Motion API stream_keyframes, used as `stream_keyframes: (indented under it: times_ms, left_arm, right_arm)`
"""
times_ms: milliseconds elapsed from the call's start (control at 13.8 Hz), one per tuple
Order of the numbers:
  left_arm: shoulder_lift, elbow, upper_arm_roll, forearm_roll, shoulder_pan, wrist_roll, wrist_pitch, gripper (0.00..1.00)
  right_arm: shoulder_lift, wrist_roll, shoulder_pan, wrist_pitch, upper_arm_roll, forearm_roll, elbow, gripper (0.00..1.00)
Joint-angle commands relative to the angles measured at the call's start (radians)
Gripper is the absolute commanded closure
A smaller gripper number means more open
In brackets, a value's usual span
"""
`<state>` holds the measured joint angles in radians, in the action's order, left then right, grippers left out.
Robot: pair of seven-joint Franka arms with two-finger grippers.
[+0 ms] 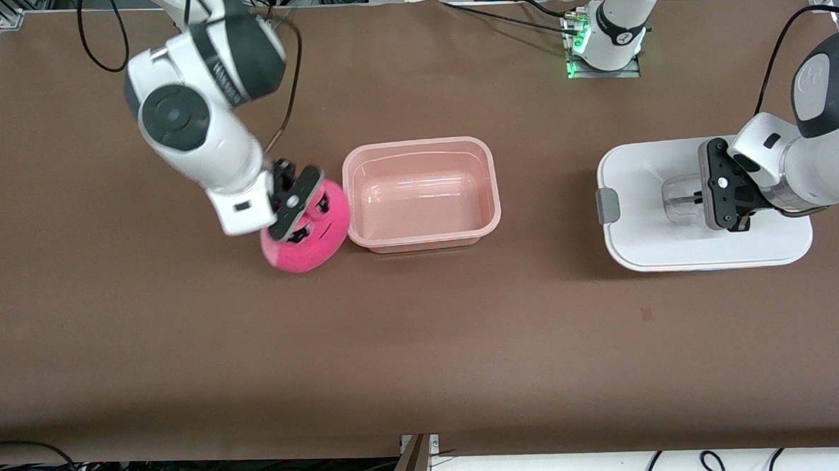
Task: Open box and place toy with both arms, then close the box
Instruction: 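Lower the pink plush into the pink tub with the right gripper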
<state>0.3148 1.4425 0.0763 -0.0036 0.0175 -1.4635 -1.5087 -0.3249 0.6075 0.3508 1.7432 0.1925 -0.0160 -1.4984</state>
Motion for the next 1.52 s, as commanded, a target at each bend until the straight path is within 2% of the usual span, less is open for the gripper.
stream_keyframes:
  times_ms: [0,145,290,507,797,1159,1449]
  left_arm:
    - [-0.003,-0.004,0.008,0.022,0.007,-0.021,-0.005,1.00]
    - [-0.003,-0.004,0.010,0.022,0.007,-0.023,-0.004,1.00]
    - [-0.003,-0.004,0.010,0.020,0.006,-0.021,-0.004,1.00]
    - [-0.003,-0.004,0.010,0.022,0.006,-0.021,-0.004,1.00]
    - [0.000,-0.004,0.011,0.020,0.004,-0.021,0.002,1.00]
    - [0.001,-0.004,0.011,0.014,0.002,-0.021,0.002,1.00]
    - [0.001,-0.004,0.011,0.010,-0.002,-0.015,0.005,1.00]
  right_arm:
    - [0.010,0.101,-0.006,-0.024,0.094,-0.035,0.010,1.00]
    - [0.007,0.109,0.034,-0.022,0.145,-0.094,0.010,1.00]
    - [-0.002,0.101,0.112,-0.017,0.147,-0.140,0.009,1.00]
    - [-0.034,0.091,0.168,-0.008,0.147,-0.197,0.009,1.00]
    - [-0.083,0.087,0.175,0.006,0.145,-0.235,0.009,1.00]
    - [-0.154,0.046,0.197,0.091,0.145,-0.269,0.010,1.00]
    - [-0.235,-0.067,0.235,0.148,0.145,-0.370,0.009,1.00]
